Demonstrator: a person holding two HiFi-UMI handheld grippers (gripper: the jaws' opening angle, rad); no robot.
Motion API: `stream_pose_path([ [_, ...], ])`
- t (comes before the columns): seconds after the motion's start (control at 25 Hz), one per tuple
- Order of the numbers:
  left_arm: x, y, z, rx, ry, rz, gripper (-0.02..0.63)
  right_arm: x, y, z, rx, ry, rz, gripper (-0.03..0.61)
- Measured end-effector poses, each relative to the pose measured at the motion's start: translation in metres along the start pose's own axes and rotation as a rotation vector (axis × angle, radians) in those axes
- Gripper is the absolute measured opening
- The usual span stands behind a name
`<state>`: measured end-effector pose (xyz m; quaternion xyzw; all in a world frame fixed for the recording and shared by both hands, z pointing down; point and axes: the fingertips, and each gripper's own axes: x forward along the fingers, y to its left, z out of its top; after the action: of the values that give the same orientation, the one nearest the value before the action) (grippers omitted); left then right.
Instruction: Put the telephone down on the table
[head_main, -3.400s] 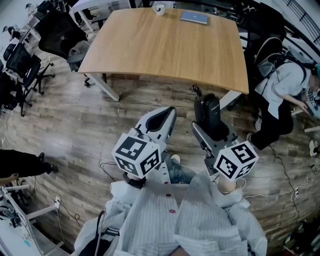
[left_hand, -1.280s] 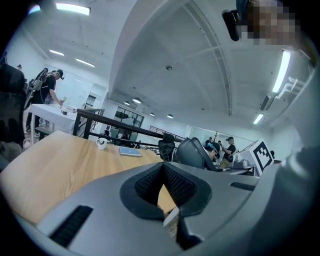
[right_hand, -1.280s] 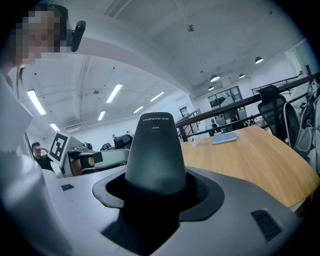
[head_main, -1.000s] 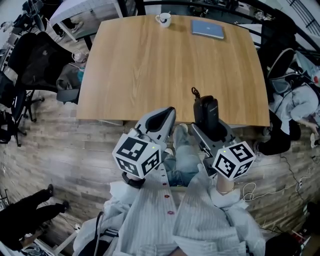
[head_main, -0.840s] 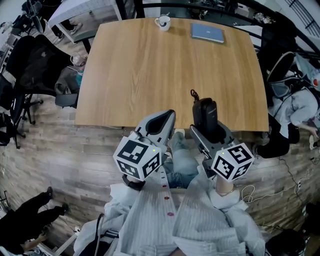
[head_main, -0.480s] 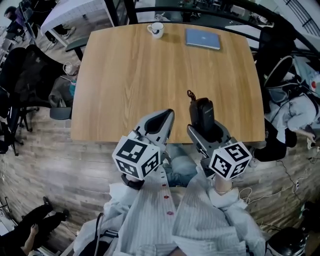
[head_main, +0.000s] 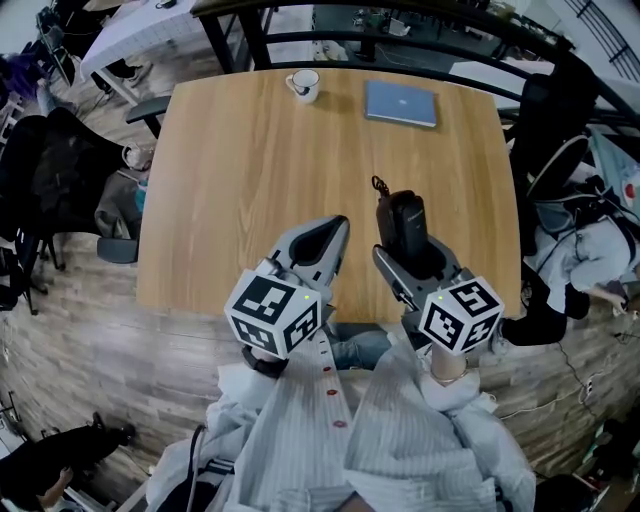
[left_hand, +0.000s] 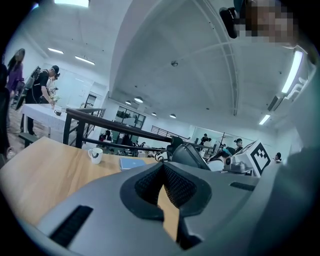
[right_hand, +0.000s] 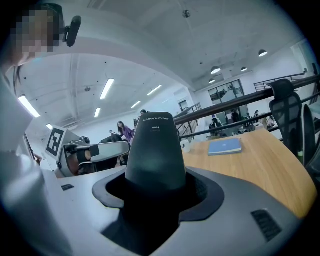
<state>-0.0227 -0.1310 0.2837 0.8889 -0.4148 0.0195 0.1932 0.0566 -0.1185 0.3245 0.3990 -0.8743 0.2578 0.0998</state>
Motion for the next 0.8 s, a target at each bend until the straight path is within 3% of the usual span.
stream_pose_path([
  [0.4, 0.035, 0.018, 0.006, -0.013, -0.007, 0.055, 0.008, 0.021, -0.036, 0.018, -0.006, 0.018, 0.03, 0.291],
  [0.8, 0.045, 0.034, 0.011, -0.026, 0.031, 0.025, 0.008, 0.035, -0.04, 0.026, 0.014, 0.025, -0.008, 0.291],
])
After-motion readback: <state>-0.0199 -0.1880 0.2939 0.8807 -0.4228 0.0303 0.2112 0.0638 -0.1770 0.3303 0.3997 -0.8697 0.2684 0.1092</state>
